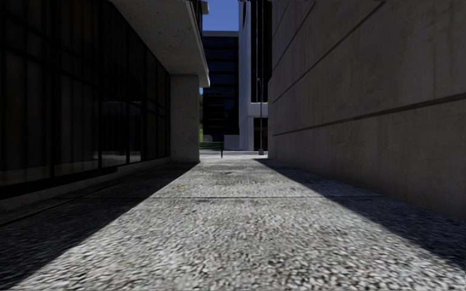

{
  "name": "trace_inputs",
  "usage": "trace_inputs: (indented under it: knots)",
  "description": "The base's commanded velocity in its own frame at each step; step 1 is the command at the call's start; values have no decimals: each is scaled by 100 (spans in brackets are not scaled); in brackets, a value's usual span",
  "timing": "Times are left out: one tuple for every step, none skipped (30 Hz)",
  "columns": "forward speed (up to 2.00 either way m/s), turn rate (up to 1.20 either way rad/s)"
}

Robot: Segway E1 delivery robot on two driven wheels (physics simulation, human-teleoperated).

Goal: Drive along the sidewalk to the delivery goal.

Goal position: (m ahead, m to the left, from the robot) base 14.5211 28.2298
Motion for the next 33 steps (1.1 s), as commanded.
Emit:
trace_inputs:
  knots:
    - [200, 9]
    - [200, 0]
    - [200, 0]
    - [200, 0]
    - [200, 0]
    - [200, 0]
    - [200, 0]
    - [200, 0]
    - [200, 0]
    - [200, 0]
    - [200, 0]
    - [200, 0]
    - [200, 0]
    - [200, 0]
    - [200, 0]
    - [200, 0]
    - [200, 0]
    - [200, 0]
    - [200, 0]
    - [200, 0]
    - [200, 0]
    - [200, 0]
    - [200, 0]
    - [200, 0]
    - [200, 0]
    - [200, 0]
    - [200, 0]
    - [200, 0]
    - [200, 0]
    - [200, 0]
    - [200, 0]
    - [200, 0]
    - [200, 0]
